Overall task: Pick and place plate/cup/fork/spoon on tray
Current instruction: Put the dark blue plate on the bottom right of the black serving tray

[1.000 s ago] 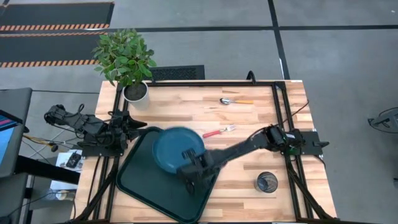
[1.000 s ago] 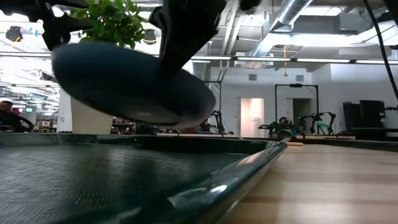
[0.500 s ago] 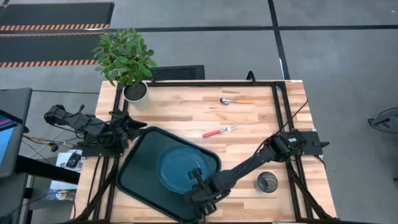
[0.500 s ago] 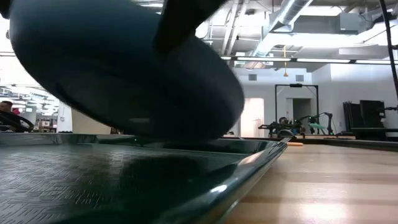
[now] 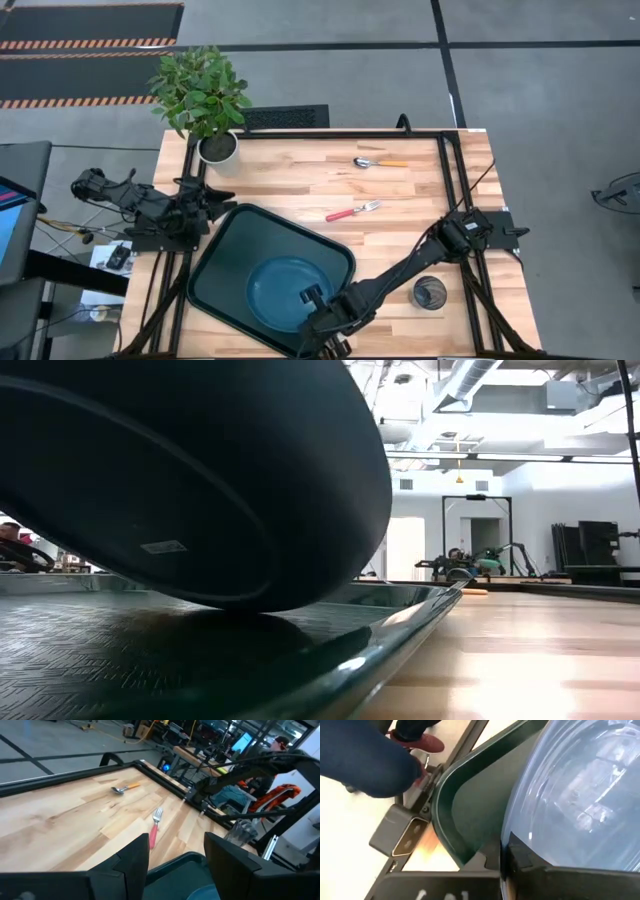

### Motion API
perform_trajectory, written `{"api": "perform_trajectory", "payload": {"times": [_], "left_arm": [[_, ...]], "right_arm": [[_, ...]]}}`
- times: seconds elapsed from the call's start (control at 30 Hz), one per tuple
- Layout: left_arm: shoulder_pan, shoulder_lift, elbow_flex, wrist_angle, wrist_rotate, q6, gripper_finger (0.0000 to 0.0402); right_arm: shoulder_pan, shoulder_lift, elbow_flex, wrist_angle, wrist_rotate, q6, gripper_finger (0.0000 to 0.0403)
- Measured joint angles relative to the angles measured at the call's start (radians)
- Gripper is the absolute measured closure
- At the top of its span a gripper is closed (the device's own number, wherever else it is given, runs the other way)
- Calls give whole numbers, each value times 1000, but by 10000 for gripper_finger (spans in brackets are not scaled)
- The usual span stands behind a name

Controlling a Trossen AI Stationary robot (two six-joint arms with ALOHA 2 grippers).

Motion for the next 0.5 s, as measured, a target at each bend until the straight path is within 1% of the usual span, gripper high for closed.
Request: {"api": "perform_trajectory", "payload": {"times": [0.33, 0.5], "left_arm": [[0, 0, 0, -28, 5, -12, 226], [0, 0, 0, -28, 6, -11, 226]], "right_arm": [[-18, -1, -35, 24, -82, 12, 383], [-14, -1, -35, 25, -86, 27, 377]]}}
